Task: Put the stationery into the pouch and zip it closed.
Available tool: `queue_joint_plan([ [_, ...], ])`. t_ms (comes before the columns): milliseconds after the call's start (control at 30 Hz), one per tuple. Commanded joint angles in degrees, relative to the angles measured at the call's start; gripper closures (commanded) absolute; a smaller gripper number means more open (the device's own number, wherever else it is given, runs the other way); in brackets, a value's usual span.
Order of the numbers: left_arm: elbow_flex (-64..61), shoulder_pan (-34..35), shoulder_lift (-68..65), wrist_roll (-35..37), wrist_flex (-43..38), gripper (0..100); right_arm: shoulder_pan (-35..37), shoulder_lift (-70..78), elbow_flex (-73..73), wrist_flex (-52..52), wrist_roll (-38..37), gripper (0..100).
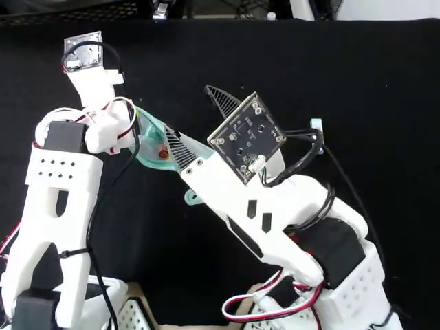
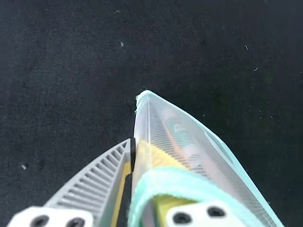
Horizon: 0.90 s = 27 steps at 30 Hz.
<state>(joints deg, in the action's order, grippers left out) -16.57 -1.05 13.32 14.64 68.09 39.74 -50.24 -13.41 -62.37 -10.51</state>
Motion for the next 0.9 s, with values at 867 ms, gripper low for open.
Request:
queue_joint_plan([
  [867,-5.3,1.3,-7.5,-0.5,-2.4,97,-51.0,93.4,54.1,-20.8,-5.5,79.3],
])
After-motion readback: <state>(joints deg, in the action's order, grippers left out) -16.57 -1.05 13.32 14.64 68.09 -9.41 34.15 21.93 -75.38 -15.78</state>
